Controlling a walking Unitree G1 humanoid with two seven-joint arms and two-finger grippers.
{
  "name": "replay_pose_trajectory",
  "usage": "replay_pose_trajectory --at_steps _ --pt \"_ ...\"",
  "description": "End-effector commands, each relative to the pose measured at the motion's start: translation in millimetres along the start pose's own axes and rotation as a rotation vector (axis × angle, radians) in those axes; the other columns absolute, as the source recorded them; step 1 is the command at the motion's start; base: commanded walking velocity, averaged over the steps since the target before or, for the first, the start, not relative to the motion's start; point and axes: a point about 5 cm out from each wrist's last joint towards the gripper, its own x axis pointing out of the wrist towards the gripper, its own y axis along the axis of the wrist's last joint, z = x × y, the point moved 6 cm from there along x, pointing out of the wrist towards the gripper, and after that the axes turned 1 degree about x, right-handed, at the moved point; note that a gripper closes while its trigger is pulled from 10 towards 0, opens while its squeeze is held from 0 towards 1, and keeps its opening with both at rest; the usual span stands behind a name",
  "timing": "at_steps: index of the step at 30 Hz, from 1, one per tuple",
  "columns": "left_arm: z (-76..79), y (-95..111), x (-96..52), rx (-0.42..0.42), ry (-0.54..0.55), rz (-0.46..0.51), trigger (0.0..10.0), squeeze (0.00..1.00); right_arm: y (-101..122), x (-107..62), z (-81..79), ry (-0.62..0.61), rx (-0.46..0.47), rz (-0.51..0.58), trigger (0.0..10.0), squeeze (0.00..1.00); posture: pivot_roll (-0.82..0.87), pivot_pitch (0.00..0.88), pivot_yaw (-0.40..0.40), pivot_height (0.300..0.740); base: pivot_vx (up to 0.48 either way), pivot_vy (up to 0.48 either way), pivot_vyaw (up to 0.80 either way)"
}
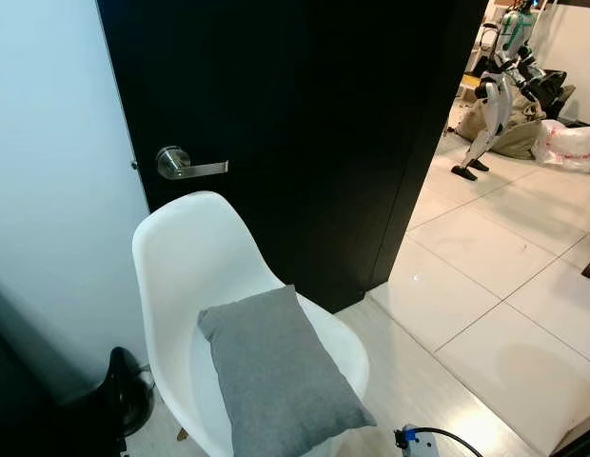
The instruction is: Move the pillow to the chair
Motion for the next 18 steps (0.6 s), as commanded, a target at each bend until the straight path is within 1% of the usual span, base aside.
replay_pose_trajectory --at_steps 1,2,7,10,18 --pt "3.7 -1.8 0.0 0.007 -0.017 -0.015 10.0 0.00 0.9 0.6 -1.4 -0.002 -0.037 -0.010 10.0 0.00 0.12 0.000 -0.061 0.740 -0.259 0.000 0.00" --pt "4.9 0.8 0.5 0.008 -0.020 -0.012 10.0 0.00 1.0 1.1 -2.7 -0.003 -0.063 -0.016 10.0 0.00 0.11 0.000 -0.060 0.740 -0.274 0.000 0.00" --pt "8.0 4.4 1.2 0.017 -0.029 -0.012 10.0 0.00 -0.6 1.8 -4.0 -0.012 -0.091 -0.023 10.0 0.00 0.11 0.000 -0.059 0.740 -0.296 0.000 0.00" --pt "9.0 1.5 0.9 0.036 -0.034 -0.022 10.0 0.00 -2.5 1.2 -1.6 -0.022 -0.106 -0.027 10.0 0.00 0.10 0.000 -0.059 0.740 -0.316 0.000 0.00" --pt "7.2 -3.8 0.2 0.045 -0.034 -0.037 10.0 0.00 -4.7 0.2 3.2 -0.041 -0.125 -0.033 10.0 0.00 0.10 0.000 -0.059 0.740 -0.320 0.000 0.00"
